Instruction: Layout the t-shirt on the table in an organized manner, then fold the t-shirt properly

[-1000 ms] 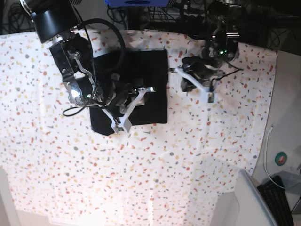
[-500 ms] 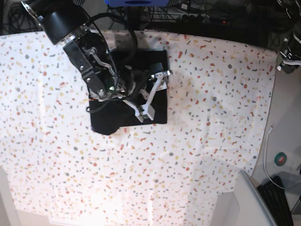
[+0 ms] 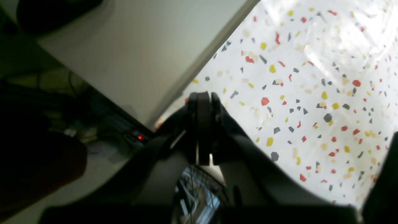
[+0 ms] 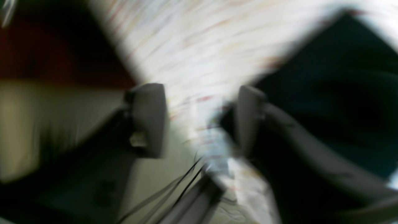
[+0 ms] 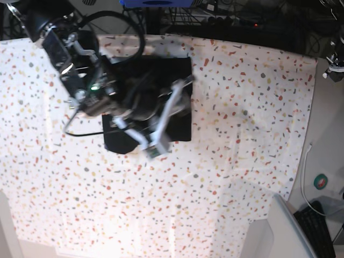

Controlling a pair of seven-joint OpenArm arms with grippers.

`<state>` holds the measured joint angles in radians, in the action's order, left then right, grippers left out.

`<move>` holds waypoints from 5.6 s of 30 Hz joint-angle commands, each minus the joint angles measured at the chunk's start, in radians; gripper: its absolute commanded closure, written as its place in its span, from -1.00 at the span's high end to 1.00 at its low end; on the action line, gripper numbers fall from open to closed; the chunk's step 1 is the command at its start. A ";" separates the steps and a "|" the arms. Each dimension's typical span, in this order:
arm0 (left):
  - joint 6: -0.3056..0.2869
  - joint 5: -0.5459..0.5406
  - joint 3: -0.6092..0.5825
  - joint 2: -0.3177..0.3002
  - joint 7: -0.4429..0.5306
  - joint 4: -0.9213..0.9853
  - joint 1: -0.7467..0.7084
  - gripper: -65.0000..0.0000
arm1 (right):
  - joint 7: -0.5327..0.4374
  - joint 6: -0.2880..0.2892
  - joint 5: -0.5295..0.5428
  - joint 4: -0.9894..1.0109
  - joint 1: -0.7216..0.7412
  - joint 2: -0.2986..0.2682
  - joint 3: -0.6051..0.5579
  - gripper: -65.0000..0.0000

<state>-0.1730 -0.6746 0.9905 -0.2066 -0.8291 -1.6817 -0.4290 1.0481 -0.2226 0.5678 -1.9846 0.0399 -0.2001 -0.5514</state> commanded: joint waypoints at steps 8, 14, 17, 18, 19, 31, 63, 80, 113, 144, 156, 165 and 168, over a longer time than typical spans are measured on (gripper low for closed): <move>0.002 0.000 0.107 -0.024 0.020 0.055 0.000 -1.00 | -0.200 -0.030 0.014 0.198 -0.053 -0.051 0.271 -1.00; 0.002 0.000 0.103 -0.017 0.020 0.048 0.002 -1.00 | -0.263 -0.030 0.014 0.431 0.044 -0.045 0.169 -1.00; 0.002 0.000 0.097 -0.017 0.018 0.048 0.002 -1.00 | -0.323 -0.030 0.016 0.509 0.090 -0.035 0.061 -1.00; 0.002 0.000 0.081 -0.017 0.018 0.048 -0.001 -1.00 | -0.331 -0.030 0.016 0.529 0.104 -0.017 0.027 -1.00; 0.002 0.000 0.067 -0.018 0.018 0.048 -0.006 -1.00 | -0.334 -0.030 0.016 0.543 0.113 0.000 -0.002 -1.00; 0.002 0.000 0.021 -0.018 0.020 0.053 -0.003 -1.00 | -0.381 -0.030 -0.141 0.618 0.185 0.199 -0.218 -1.00; 0.002 0.000 -0.032 -0.020 0.020 0.062 0.025 -1.00 | -0.160 -0.208 -0.503 0.291 -0.088 0.072 -0.376 0.26; 0.002 0.000 -0.031 -0.024 0.020 0.064 0.023 -1.00 | -0.297 -0.206 -0.503 0.374 -0.139 0.097 -0.378 -1.00; 0.008 -0.009 -0.439 -0.011 0.014 -0.071 0.051 -0.89 | -0.361 -0.097 -0.477 0.126 -0.194 0.008 -0.370 0.26; -0.043 0.000 -1.062 0.128 0.021 0.495 0.413 0.54 | -0.371 -0.091 -0.475 0.055 -0.367 -0.089 0.497 0.33; -0.041 0.051 -1.366 -0.011 0.014 0.559 0.632 -1.00 | -0.516 0.045 -0.477 0.199 -0.366 0.037 0.718 0.31; -0.049 0.405 -1.791 0.075 0.023 0.636 0.869 -1.00 | -0.518 0.047 -0.480 0.221 -0.383 0.061 0.887 0.24; -0.049 0.514 -1.849 0.132 0.046 0.638 0.887 -1.00 | -0.518 0.048 -0.480 0.262 -0.381 0.061 0.947 -0.10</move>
<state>-0.2176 -0.1459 -0.8612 -0.0853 -0.7979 -1.0336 0.4385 0.5491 -0.1711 0.0971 -1.7084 -0.3462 -0.1268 0.3889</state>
